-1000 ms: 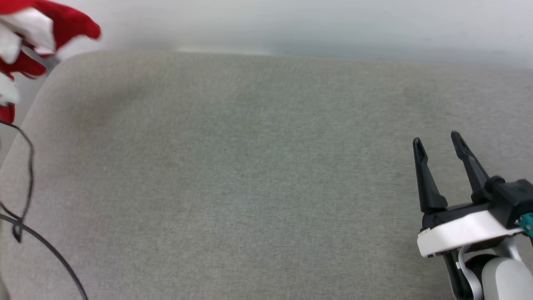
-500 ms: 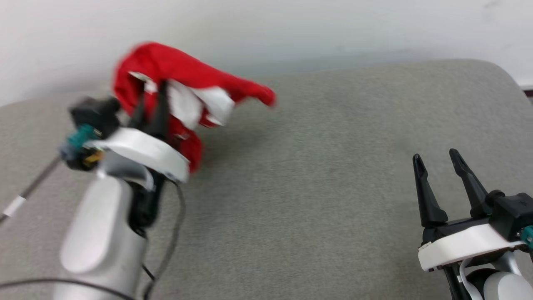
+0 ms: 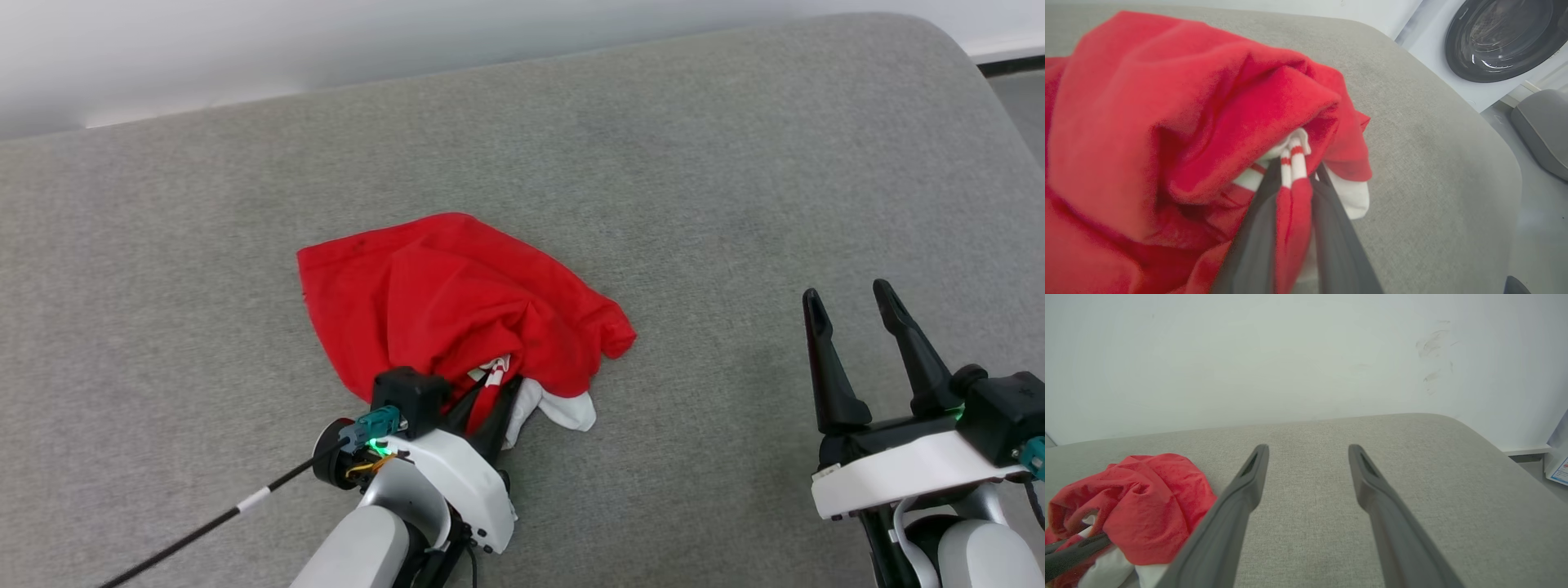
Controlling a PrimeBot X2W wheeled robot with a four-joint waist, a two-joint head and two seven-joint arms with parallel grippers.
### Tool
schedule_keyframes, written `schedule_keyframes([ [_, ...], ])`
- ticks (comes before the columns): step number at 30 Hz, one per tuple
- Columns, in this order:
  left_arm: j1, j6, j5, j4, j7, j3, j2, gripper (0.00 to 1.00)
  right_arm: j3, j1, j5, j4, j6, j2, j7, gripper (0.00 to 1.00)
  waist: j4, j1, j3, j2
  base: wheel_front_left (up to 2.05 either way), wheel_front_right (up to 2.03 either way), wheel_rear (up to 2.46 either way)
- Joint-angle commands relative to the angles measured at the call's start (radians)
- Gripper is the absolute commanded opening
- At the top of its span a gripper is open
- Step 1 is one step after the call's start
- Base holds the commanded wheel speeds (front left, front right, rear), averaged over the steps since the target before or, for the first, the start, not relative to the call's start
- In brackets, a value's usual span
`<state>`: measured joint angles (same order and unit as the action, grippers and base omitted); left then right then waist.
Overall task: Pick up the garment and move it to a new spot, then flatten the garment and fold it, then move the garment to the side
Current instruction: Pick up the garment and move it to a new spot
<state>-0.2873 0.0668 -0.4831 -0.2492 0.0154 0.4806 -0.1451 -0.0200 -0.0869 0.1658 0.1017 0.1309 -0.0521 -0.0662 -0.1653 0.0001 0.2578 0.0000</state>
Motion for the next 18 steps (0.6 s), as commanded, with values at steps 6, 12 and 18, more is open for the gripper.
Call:
schedule_keyframes([
  [6,0.012,-0.022,0.038,0.036,0.097,0.006,0.015,1.0,0.007,-0.007,-0.009,-0.019,0.0,0.002,-0.003,1.0,0.053,-0.0001,-0.06,0.0,0.0,0.0,0.0],
  [12,0.053,-0.073,0.058,0.124,0.17,-0.02,0.007,1.0,0.02,0.021,-0.023,-0.013,0.0,0.002,0.016,1.0,0.103,-0.0001,-0.125,0.0,0.0,0.0,0.0],
  [18,0.091,-0.153,0.073,0.173,0.209,-0.107,-0.043,1.0,0.023,0.053,-0.029,-0.002,0.0,0.002,0.039,1.0,0.141,-0.0001,-0.165,0.0,0.0,0.0,0.0],
])
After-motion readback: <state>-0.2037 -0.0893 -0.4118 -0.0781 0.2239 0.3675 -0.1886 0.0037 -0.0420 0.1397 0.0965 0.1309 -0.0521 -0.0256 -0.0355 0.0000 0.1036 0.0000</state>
